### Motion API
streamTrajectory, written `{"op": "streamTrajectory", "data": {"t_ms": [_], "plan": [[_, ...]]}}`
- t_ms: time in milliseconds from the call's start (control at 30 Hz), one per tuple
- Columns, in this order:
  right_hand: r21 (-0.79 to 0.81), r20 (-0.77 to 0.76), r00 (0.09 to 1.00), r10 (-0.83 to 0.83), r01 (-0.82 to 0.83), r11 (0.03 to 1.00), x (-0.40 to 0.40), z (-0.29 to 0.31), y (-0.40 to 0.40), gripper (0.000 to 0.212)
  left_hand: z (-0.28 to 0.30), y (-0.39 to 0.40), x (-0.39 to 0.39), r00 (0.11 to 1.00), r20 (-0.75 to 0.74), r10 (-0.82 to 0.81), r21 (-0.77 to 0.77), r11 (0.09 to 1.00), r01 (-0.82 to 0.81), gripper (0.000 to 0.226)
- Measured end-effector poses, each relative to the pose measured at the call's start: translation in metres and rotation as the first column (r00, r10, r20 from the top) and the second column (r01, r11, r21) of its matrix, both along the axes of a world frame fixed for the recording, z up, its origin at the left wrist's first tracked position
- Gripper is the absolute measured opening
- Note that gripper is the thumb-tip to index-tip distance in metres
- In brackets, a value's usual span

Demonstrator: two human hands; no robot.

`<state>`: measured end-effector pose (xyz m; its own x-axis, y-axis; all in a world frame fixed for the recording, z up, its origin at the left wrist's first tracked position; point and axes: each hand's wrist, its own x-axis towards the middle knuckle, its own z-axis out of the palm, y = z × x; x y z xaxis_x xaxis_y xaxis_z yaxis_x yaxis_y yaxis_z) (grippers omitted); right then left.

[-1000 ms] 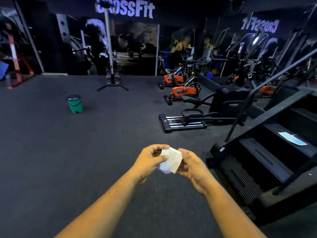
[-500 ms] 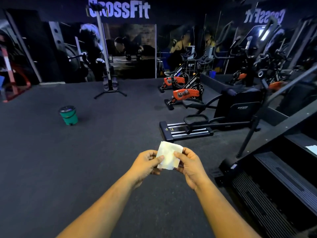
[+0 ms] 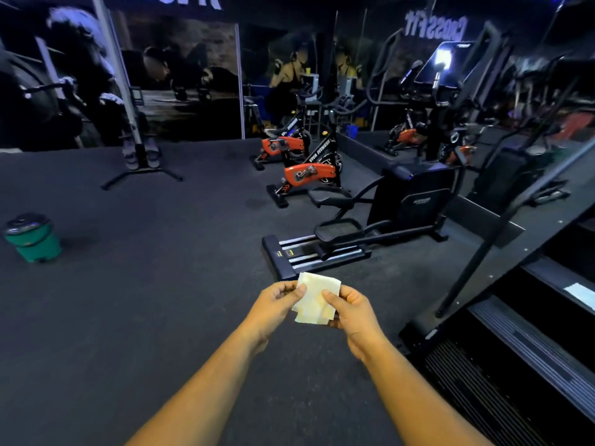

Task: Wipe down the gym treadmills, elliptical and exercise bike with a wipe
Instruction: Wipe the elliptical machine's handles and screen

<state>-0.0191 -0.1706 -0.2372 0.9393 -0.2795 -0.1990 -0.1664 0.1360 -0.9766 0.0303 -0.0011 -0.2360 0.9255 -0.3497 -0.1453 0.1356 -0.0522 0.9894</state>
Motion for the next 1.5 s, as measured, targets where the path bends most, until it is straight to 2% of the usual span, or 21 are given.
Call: {"op": "streamTrajectory", "data": {"t_ms": [200,400,567,767,900,1067,1167,1300,1500], "plan": [[0.008,0.028,0.997,-0.075,0.075,0.997,0.085,0.004,-0.019,0.019,0.003,-0.031,0.121,0.997,0.035,-0.075,0.036,0.997,0.074,0.015],[0.082,0.065,0.966,-0.252,0.246,0.966,0.182,-0.011,-0.079,0.016,-0.011,-0.102,0.233,0.983,0.079,-0.164,0.048,0.986,0.160,0.016],[0.156,0.077,0.950,-0.302,0.287,0.945,0.267,-0.025,-0.144,0.017,-0.017,-0.175,0.320,0.980,0.085,-0.181,0.043,0.983,0.178,0.014],[0.185,0.066,0.867,-0.494,0.476,0.860,0.380,-0.033,-0.209,0.010,-0.026,-0.248,0.420,0.946,0.054,-0.318,0.138,0.941,0.309,0.016],[0.161,0.068,0.858,-0.510,0.495,0.854,0.443,-0.031,-0.247,0.012,-0.032,-0.283,0.483,0.947,0.118,-0.298,0.180,0.944,0.275,0.007],[0.054,0.093,0.838,-0.537,0.535,0.843,0.530,-0.038,-0.303,0.012,-0.048,-0.334,0.585,0.926,0.133,-0.354,0.134,0.932,0.337,0.003],[0.007,0.107,0.819,-0.564,0.567,0.824,0.578,-0.040,-0.327,0.012,-0.053,-0.366,0.639,0.915,0.106,-0.389,0.087,0.920,0.381,0.010],[0.033,0.096,0.786,-0.611,0.611,0.791,0.646,-0.029,-0.362,0.015,-0.044,-0.417,0.718,0.902,0.030,-0.431,-0.030,0.902,0.432,0.013],[0.129,0.097,0.744,-0.662,0.650,0.749,0.716,-0.008,-0.433,0.023,-0.024,-0.516,0.815,0.856,0.128,-0.501,-0.018,0.862,0.507,0.007]]}}
